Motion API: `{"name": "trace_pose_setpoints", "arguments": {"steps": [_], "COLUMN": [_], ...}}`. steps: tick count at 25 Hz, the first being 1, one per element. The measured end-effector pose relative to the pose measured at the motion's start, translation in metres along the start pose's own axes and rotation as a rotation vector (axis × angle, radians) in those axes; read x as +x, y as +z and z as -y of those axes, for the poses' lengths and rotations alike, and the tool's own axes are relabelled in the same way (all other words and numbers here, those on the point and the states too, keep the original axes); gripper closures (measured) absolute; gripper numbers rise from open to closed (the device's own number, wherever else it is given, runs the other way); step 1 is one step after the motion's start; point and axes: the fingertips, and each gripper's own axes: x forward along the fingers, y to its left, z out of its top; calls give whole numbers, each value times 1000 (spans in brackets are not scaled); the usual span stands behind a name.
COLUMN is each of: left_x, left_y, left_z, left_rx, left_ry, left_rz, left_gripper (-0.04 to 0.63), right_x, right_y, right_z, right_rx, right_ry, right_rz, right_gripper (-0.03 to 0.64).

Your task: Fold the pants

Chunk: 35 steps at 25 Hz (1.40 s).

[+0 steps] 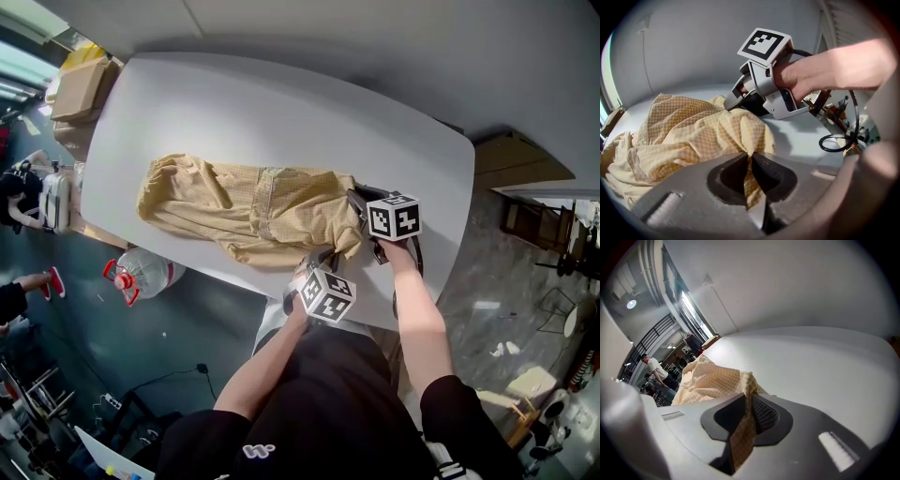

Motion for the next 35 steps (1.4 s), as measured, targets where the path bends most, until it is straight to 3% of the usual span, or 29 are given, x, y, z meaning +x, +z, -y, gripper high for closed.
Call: {"name": "trace_pose_setpoints", "arguments": {"steps": [5, 9, 13, 18, 23, 27, 31, 35], "left_x": [-7, -31, -55, -58, -54, -53, -67, -88], "left_y": [6, 16, 20, 55, 51, 46, 60, 78], "left_z": [1, 8, 20, 99, 158, 193, 197, 170], "left_rx": [-30, -49, 15, 111, 210, 205, 189, 154], "left_ry": [-37, -136, -239, -363, -456, -514, -542, -486], "left_rz": [23, 94, 150, 193, 173, 162, 203, 260], "left_gripper": [572, 574, 574, 574, 574, 574, 574, 574], "right_x": [-9, -31, -51, -116, -168, -197, -217, -226], "right_y": [4, 9, 5, -20, -57, -82, -74, -45], "right_z": [-2, -11, -20, 21, 50, 61, 59, 38], "right_rx": [11, 19, 14, 21, 93, 113, 97, 30], "right_ry": [8, -8, -49, -112, -164, -200, -198, -173], "right_rz": [35, 96, 127, 144, 177, 176, 212, 249], "right_gripper": [574, 575, 575, 576, 577, 577, 578, 580]}}
